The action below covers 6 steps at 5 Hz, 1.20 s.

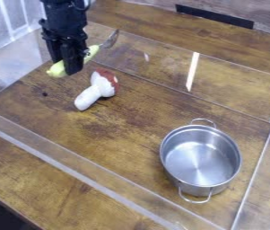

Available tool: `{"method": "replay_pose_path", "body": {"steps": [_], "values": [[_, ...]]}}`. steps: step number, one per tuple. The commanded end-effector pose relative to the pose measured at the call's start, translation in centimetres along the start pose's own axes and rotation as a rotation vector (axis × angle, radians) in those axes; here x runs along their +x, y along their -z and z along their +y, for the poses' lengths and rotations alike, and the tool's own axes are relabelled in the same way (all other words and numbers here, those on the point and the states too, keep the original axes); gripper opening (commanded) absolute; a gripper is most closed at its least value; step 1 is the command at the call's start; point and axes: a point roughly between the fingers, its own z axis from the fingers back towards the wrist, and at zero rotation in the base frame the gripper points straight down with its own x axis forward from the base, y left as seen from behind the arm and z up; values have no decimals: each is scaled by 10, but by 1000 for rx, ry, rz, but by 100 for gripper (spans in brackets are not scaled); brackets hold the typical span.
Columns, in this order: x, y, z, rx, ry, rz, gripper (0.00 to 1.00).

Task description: Move the green spoon to the left

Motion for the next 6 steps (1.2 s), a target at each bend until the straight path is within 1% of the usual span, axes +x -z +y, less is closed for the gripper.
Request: {"method": "replay_pose_path", "body": {"steps": [1,3,4,5,6], "values": [[10,-28,24,19,-41,-66,0],[18,15,34,-13,-10,-80,0],[19,24,54,-23,-14,-86,0],[18,31,72,-43,-22,-101,0],[19,32,92,-76,-11,-111,0]]}}
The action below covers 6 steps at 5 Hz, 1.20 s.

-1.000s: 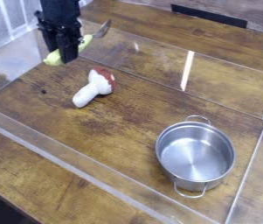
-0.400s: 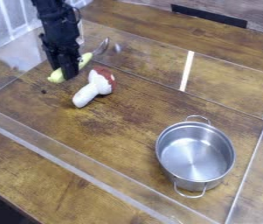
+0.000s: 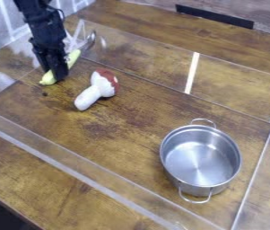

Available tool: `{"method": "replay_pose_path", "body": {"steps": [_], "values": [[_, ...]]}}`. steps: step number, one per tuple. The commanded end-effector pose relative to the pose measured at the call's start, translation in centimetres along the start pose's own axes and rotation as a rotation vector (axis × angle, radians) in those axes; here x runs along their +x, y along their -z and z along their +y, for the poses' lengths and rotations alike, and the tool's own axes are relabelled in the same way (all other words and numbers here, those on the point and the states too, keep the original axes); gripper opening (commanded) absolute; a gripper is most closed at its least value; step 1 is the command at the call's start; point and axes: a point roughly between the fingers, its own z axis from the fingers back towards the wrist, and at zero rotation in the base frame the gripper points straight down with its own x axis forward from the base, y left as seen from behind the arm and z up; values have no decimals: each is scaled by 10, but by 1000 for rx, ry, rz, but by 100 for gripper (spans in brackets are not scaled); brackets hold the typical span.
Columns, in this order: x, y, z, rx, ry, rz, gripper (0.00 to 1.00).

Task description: Move the green spoon to the left

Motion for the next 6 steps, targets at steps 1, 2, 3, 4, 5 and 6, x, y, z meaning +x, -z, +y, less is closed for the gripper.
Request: {"method": "replay_pose_path", "body": {"steps": [1,2,3,4,5,6], "values": [[1,-31,20,21,15,-62,100],[-2,-39,23,-6,41,-72,100],[-7,-35,12,-17,47,-84,100],[-11,-33,0,-22,49,-96,100],[-7,-43,-10,-22,54,-102,0],[-5,-55,-12,-19,59,-89,0]]}}
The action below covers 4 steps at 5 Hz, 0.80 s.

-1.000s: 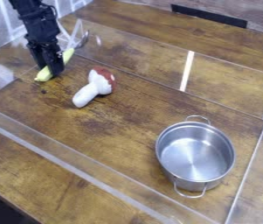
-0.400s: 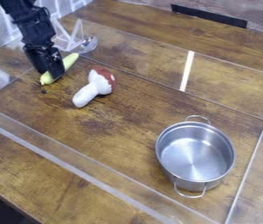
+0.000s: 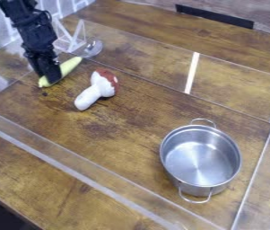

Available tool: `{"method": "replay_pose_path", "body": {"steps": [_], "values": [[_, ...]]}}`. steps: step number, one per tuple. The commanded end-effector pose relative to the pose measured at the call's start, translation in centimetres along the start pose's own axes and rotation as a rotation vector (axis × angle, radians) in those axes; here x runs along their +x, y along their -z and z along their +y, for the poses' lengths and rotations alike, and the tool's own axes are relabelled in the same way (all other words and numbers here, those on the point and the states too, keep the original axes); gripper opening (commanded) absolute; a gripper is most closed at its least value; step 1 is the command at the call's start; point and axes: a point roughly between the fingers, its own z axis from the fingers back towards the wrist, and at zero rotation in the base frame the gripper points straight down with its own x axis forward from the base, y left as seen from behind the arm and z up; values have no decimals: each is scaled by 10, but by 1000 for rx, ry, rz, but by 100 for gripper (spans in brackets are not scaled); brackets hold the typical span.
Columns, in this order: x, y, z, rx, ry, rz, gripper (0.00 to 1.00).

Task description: Move the green spoon to the left

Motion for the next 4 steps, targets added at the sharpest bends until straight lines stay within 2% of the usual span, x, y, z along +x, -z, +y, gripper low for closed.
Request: {"method": "replay_pose_path", "body": {"steps": [1,3,4], "values": [[19,-64,-11,97,54,-82,0],[1,-74,-5,84,149,-32,0],[-2,-66,-5,74,157,-17,0]]}}
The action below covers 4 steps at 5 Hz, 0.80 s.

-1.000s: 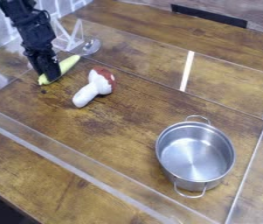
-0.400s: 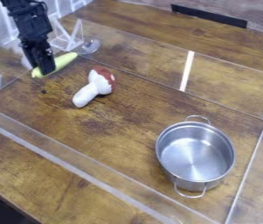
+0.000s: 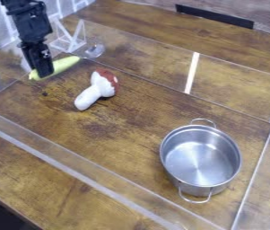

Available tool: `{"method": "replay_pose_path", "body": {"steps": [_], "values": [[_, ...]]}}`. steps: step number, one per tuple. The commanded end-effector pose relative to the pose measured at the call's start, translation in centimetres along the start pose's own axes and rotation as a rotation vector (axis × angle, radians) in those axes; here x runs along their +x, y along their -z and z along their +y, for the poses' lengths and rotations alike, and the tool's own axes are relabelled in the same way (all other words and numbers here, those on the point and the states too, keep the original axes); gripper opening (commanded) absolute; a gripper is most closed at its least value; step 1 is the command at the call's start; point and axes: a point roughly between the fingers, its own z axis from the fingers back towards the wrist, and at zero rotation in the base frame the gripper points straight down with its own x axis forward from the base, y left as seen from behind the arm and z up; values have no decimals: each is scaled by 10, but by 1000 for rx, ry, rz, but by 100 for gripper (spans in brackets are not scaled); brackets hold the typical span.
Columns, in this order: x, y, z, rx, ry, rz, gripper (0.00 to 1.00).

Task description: Move the green spoon to the left

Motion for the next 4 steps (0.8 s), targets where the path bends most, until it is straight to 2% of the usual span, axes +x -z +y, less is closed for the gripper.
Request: {"method": "replay_pose_path", "body": {"steps": [1,3,4], "values": [[-3,-40,-4,93,18,-70,0],[-29,-35,16,99,-187,-105,0],[-34,-33,17,101,-282,-120,0]]}}
